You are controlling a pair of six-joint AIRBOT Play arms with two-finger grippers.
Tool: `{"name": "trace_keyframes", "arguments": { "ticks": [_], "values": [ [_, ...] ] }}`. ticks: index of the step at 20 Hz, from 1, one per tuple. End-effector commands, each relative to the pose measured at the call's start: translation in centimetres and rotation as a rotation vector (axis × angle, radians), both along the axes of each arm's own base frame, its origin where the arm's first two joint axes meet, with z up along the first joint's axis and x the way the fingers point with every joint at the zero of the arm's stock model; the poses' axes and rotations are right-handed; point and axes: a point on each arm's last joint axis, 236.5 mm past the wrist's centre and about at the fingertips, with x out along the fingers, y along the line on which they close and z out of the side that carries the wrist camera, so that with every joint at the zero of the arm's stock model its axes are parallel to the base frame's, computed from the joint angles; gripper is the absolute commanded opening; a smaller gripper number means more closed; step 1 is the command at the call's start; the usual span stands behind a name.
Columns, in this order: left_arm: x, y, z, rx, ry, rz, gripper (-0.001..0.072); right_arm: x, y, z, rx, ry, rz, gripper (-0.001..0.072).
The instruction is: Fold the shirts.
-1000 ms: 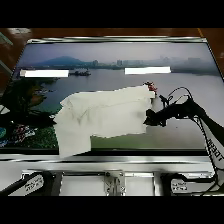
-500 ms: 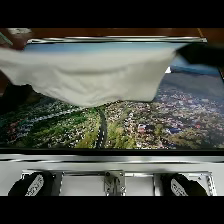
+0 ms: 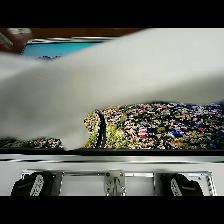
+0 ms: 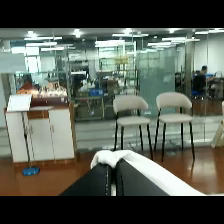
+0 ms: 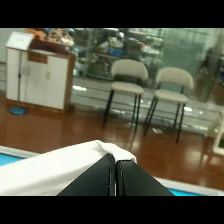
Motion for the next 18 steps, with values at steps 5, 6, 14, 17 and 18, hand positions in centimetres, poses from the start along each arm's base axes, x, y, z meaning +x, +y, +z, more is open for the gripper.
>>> {"name": "trace_keyframes", "arguments": {
  "ticks": [5,6,14,17,18],
  "values": [
    [3.1,1.2,-8.2,-0.104,0.323,0.007,0.0035,2.9,-2.7,-12.5,0.100,0.571,-0.100,0.0059],
    [4.6,1.7,-10.9,-0.122,0.417,0.004,0.0035,4.2,-3.2,-15.6,0.100,0.716,-0.111,0.0059],
    [20.9,3.0,-35.8,-0.383,0.998,-0.183,0.0034,18.0,-6.3,-41.3,0.242,1.313,-0.203,0.0059],
    [28.8,2.9,-42.9,-0.422,1.076,-0.183,0.0034,27.0,-5.2,-46.3,0.419,1.202,-0.161,0.0059],
    [31.6,2.6,-44.6,-0.424,1.084,-0.182,0.0034,29.6,-4.8,-47.1,0.477,1.148,-0.140,0.0059]
  ]
}}
